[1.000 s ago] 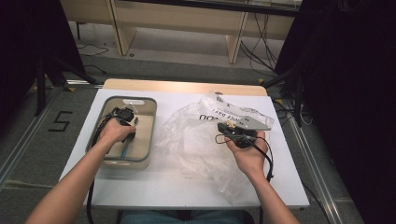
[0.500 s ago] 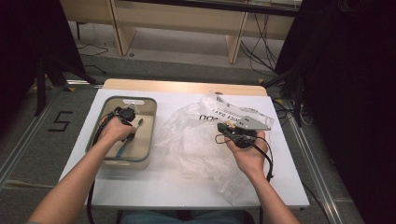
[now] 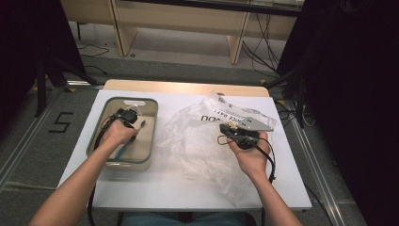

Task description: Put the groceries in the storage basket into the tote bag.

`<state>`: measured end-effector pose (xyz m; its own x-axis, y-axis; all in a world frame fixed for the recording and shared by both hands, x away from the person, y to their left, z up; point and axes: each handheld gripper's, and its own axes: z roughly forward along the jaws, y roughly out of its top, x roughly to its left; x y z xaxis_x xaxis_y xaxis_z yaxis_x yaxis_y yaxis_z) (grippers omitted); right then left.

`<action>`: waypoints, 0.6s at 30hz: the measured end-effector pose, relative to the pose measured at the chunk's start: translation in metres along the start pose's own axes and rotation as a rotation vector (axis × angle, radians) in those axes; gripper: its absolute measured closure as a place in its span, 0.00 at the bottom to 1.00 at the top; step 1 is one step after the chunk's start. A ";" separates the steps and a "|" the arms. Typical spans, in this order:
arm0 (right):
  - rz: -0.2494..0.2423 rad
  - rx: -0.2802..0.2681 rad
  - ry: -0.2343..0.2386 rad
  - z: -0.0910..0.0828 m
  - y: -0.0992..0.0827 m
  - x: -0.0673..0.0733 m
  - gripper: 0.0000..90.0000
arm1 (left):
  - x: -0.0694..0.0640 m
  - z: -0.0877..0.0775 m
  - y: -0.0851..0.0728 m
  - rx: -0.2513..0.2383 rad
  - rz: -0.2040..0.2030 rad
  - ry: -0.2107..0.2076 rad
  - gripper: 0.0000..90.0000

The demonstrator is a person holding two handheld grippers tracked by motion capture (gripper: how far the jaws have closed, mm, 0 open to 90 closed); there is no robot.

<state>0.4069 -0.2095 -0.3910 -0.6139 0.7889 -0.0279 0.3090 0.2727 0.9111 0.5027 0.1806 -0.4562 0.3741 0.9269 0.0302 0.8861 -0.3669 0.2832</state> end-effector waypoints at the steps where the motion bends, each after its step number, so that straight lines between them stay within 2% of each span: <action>1: -0.002 -0.001 0.001 0.000 0.000 0.000 1.00 | 0.001 0.000 0.000 -0.001 -0.006 -0.006 0.87; 5: -0.001 -0.001 0.001 0.001 0.000 0.000 1.00 | 0.003 -0.001 -0.002 -0.010 -0.031 -0.021 0.87; 18: 0.006 -0.004 0.001 0.001 0.000 -0.001 1.00 | 0.003 -0.002 -0.004 -0.037 -0.030 -0.046 0.87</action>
<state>0.4078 -0.2100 -0.3915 -0.6129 0.7898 -0.0224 0.3092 0.2659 0.9131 0.4997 0.1848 -0.4554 0.3604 0.9325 -0.0223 0.8866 -0.3350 0.3190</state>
